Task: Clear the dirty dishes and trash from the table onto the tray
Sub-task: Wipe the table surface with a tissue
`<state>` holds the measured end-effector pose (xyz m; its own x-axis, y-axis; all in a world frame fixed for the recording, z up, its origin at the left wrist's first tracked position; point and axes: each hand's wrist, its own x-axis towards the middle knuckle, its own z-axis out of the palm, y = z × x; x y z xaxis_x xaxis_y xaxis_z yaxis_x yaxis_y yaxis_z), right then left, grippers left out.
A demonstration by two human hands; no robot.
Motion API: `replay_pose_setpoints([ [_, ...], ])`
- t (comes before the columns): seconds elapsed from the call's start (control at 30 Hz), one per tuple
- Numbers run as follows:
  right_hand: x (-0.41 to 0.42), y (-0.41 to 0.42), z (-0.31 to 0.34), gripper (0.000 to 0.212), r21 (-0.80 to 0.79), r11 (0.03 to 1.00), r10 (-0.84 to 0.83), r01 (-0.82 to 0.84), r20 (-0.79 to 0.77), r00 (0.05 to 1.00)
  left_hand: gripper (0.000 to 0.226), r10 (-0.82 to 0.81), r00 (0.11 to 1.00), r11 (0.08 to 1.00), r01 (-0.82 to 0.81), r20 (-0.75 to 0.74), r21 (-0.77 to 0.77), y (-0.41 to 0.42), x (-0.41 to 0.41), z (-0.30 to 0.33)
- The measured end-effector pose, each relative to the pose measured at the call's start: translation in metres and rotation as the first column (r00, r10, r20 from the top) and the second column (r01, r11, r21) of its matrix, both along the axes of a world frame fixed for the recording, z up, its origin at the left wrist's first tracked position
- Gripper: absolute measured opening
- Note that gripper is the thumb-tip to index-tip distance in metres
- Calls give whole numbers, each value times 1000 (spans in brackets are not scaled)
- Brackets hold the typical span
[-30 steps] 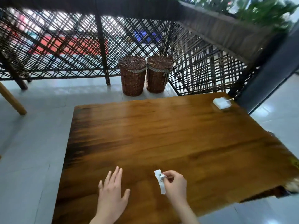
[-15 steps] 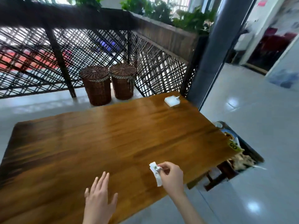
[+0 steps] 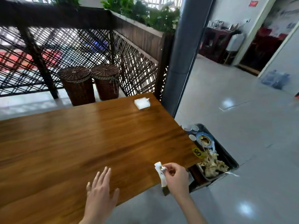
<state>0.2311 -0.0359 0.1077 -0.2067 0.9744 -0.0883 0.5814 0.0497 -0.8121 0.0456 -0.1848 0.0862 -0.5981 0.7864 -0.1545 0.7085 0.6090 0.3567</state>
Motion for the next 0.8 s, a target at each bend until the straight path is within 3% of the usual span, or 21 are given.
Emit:
replay_pose_setpoints([
  [0.4, 67, 168, 7, 12, 3, 1000, -7, 7, 20, 1000, 76, -28, 999, 998, 27, 24, 58, 179, 59, -10],
  [0.53, 68, 219, 8, 16, 41, 998, 42, -45, 71, 997, 79, 4, 1000, 999, -4, 15, 43, 234, 69, -19],
  [0.8, 45, 301, -20, 30, -60, 979, 198, -193, 92, 976, 76, 55, 998, 998, -56, -6, -17, 309, 59, -32],
])
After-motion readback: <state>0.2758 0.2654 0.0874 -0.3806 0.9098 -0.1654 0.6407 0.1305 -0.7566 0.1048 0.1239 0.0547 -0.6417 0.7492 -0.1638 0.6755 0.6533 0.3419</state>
